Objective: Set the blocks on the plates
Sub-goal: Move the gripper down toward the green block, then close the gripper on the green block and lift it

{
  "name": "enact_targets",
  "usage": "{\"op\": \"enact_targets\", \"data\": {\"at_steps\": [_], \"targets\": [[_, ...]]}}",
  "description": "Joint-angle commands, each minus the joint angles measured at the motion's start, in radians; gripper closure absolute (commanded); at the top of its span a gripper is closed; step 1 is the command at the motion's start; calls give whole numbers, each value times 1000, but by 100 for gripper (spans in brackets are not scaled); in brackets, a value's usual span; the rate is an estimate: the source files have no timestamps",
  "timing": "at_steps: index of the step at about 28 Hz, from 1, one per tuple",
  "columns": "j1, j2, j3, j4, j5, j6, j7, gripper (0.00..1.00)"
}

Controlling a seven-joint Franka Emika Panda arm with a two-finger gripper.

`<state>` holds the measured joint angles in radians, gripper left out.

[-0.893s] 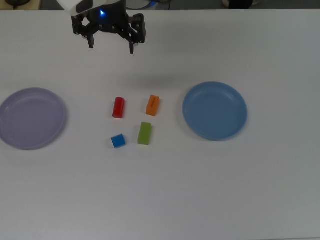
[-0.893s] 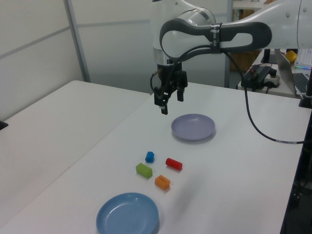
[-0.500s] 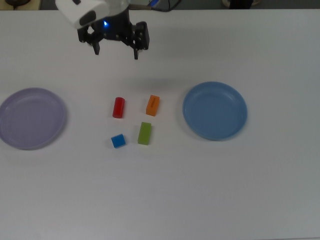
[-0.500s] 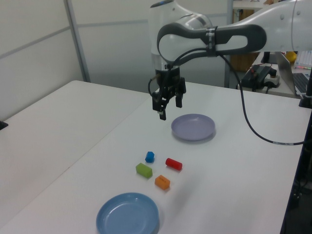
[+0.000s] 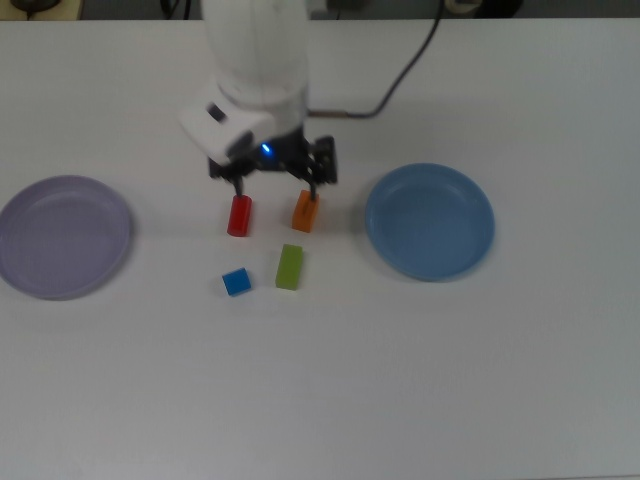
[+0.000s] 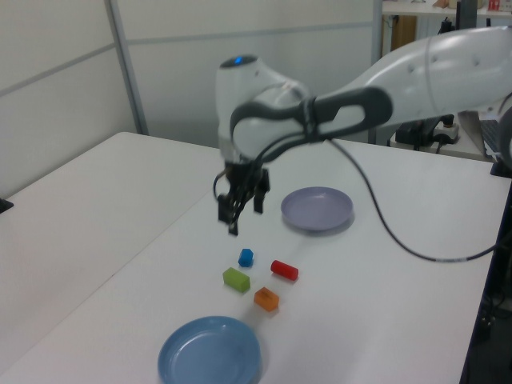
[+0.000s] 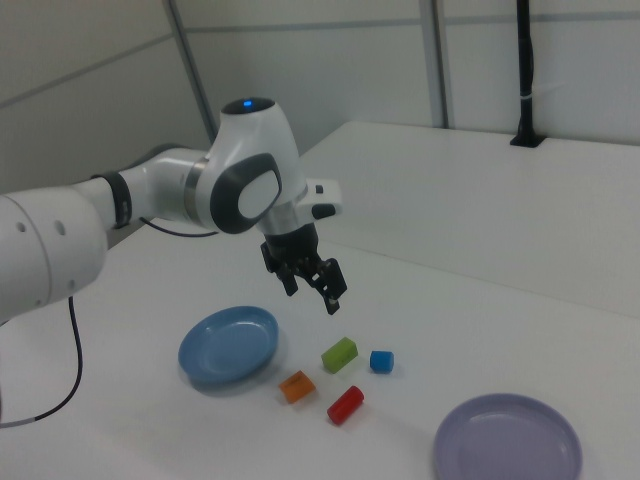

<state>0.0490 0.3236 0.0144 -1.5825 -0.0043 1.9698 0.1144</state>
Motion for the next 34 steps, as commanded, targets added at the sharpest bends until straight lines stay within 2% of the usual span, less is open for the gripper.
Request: {"op": "enact_targets", "data": {"at_steps": [1,6,13,17,22,24,27,33,34], "targets": [[38,78,-7,1,-20,96,-9,0],[51,132,-7,1,-22,153,-7,0],[60,170,-8,-1,-51,172,-6,0],[60,189,-11,-2,-66,175,55,2],[60,204,-11,-2,-109,175,154,14],[58,207,-11,-1,-114,176,204,25],[60,219,-11,-1,-114,190,240,34],[55,229,-13,-1,-114,255,278,62],[54,229,-16,-1,-114,255,274,72]]}}
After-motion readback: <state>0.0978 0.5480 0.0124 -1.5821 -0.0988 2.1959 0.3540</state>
